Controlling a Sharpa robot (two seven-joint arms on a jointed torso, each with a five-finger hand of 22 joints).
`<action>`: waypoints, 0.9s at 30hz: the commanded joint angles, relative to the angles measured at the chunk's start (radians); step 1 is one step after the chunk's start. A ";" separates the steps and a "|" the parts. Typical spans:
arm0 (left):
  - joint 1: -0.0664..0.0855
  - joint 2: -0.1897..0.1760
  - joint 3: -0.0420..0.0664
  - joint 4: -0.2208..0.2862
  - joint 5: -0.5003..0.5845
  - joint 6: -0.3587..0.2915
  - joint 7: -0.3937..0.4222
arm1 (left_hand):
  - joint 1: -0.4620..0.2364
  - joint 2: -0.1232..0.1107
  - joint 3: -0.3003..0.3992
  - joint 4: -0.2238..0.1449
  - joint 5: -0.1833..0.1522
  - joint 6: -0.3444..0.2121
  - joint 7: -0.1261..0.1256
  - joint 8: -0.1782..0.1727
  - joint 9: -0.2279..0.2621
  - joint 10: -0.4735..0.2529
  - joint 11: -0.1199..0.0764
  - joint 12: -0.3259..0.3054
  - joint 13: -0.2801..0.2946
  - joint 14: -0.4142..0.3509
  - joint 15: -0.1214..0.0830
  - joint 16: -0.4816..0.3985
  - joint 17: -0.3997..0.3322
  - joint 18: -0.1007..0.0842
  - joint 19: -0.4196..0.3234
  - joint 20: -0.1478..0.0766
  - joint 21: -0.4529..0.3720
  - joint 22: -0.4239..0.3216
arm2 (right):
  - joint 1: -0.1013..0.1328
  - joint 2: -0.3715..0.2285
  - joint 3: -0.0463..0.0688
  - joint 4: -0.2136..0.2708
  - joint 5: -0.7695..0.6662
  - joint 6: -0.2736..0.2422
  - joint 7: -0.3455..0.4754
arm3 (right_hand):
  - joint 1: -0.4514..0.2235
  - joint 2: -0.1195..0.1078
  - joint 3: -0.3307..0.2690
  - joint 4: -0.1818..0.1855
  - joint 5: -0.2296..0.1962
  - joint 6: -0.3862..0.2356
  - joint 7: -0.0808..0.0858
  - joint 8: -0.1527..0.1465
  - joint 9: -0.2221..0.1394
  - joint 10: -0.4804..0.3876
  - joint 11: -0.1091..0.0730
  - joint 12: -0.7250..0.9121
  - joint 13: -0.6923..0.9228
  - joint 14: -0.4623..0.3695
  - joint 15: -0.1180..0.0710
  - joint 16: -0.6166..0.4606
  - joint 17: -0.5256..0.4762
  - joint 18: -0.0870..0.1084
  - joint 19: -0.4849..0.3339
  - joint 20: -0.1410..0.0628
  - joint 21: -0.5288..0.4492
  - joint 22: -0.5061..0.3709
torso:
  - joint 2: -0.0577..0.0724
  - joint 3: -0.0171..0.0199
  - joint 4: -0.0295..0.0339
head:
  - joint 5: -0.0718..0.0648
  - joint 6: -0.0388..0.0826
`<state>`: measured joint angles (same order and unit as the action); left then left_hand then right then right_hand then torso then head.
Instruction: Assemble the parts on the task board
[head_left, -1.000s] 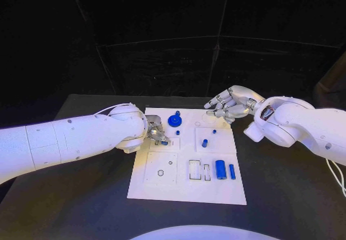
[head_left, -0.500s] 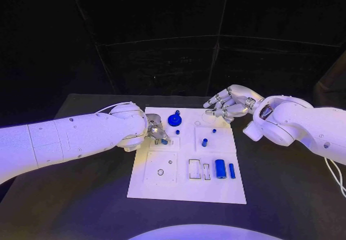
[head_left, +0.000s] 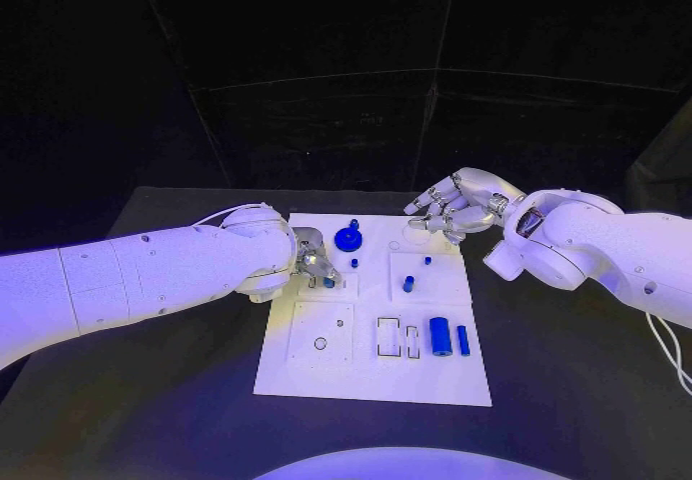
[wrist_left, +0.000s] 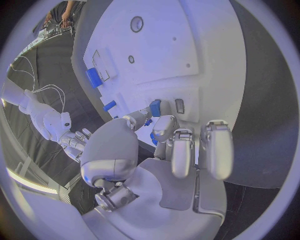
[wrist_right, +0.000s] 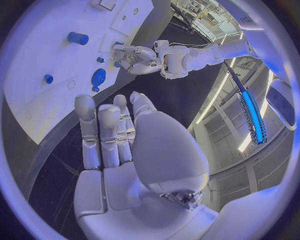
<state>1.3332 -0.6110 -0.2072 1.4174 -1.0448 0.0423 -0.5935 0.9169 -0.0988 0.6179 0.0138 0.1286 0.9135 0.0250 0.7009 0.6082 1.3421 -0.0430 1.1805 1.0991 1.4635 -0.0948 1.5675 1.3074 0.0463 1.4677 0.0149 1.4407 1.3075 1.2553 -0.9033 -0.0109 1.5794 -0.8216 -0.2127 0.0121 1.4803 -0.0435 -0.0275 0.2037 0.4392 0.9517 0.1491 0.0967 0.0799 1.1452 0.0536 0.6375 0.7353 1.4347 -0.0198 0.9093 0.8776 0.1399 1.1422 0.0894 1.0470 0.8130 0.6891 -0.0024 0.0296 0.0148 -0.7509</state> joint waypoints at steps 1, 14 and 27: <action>-0.002 0.002 -0.002 0.000 0.007 0.017 -0.005 | -0.014 -0.001 -0.010 0.001 -0.002 0.009 0.000 -0.001 -0.001 0.007 -0.001 0.006 0.005 0.107 -0.007 0.003 0.263 -0.007 0.047 -0.007 0.005 0.076 | 0.002 0.001 0.001 0.000 -0.001 0.008 0.009 | -0.010 -0.003 0.000 0.007 0.004 -0.007 -0.003 0.006 0.000 0.004 0.000 -0.005 -0.001 0.006 -0.002 -0.003 -0.001 0.012 0.002 -0.001 -0.005 -0.001 | 0.000 -0.0007 0.0000 | 0.000 -0.002; -0.002 0.003 -0.002 -0.005 0.007 0.000 -0.005 | -0.081 -0.022 -0.108 0.062 -0.005 0.026 0.000 -0.003 -0.006 0.015 -0.001 0.015 0.014 0.107 -0.008 0.003 0.263 -0.008 0.049 -0.009 0.008 0.083 | 0.002 0.003 0.001 -0.003 -0.001 0.006 0.010 | -0.012 -0.004 0.000 0.009 0.005 -0.009 -0.003 0.005 0.000 0.002 0.000 -0.006 -0.003 0.004 -0.002 -0.011 -0.007 0.013 -0.002 -0.001 -0.011 -0.008 | 0.000 -0.0009 0.0010 | -0.002 0.000; -0.001 -0.009 0.000 -0.009 0.012 -0.024 0.000 | -0.091 -0.033 -0.332 0.138 -0.022 0.026 -0.005 -0.005 -0.007 0.011 -0.005 0.012 0.011 0.107 -0.011 0.003 0.263 -0.008 0.048 -0.013 0.004 0.083 | 0.002 0.004 0.000 -0.006 -0.001 0.005 0.011 | -0.016 -0.007 -0.001 0.013 0.006 -0.011 -0.002 0.004 -0.001 0.000 0.001 -0.007 -0.004 0.001 -0.001 -0.021 -0.015 0.015 -0.008 -0.001 -0.020 -0.020 | 0.000 -0.0016 0.0006 | -0.004 0.003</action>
<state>1.3313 -0.6164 -0.2079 1.4053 -1.0397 0.0318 -0.5939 0.8195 -0.1327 0.2905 0.1502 0.1092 0.9382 0.0214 0.7018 0.6025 1.3490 -0.0430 1.1925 1.1116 1.4670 -0.0983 1.5675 1.3074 0.0464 1.4673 0.0081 1.4447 1.3075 1.2553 -0.8999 -0.0110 1.5727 -0.8217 -0.2112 0.0130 1.4751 -0.0487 -0.0279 0.2098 0.4392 0.9489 0.1463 0.0967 0.0798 1.1452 0.0536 0.6375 0.7316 1.4347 -0.0198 0.8912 0.8636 0.1399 1.1422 0.0894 1.0326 0.7941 0.6887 -0.0038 0.0300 0.0117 -0.7484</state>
